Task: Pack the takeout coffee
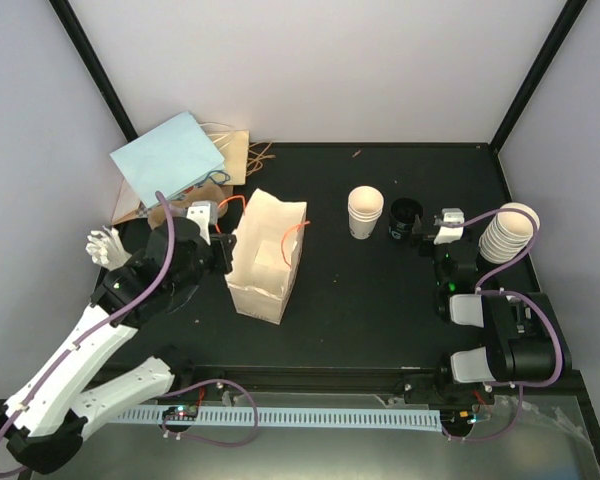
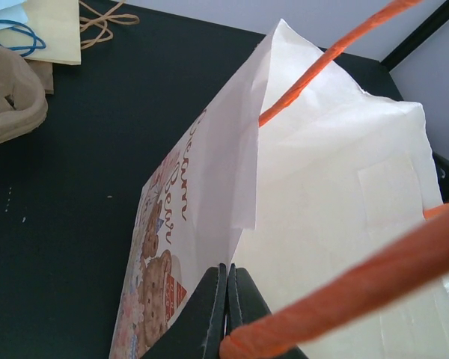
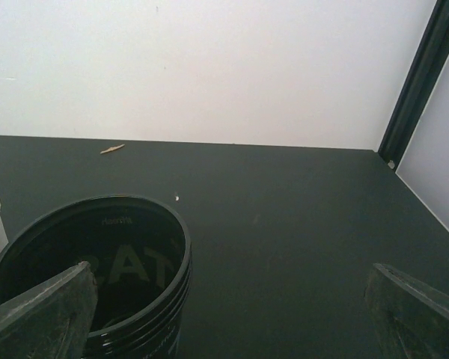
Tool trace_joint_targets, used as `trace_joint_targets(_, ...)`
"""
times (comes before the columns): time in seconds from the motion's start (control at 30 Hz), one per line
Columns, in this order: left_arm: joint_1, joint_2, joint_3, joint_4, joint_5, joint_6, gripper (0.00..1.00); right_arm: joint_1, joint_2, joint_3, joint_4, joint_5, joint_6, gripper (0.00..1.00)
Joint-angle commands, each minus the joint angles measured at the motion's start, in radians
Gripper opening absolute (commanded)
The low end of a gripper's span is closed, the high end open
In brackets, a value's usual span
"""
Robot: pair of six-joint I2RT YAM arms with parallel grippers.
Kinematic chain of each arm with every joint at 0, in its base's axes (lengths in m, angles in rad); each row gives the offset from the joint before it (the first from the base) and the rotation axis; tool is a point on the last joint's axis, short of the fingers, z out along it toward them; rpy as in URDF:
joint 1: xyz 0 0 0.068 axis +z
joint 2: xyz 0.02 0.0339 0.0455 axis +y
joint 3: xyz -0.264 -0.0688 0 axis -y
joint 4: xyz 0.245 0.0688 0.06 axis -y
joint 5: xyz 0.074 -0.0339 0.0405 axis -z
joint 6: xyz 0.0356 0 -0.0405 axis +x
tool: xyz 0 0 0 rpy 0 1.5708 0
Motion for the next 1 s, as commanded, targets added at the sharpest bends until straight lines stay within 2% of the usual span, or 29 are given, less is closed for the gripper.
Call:
trace_joint_targets(0.0, 0.009, -0.030, -0.012, 0.023, 0.017, -0.021, 0.02, -0.007, 0.004, 0.016, 0.025, 0.025, 0.007, 1.00)
trace_joint_targets(0.8, 0.010, -0.027, -0.084, 0.092, 0.075, -0.060, 0.02, -0.008, 0.004, 0.016, 0.025, 0.024, 0.006, 1.00)
trace_joint_targets(0.97, 0.011, -0.027, -0.096, 0.133, 0.133, -0.109, 0.02, -0.008, 0.004, 0.016, 0.025, 0.024, 0.006, 1.00)
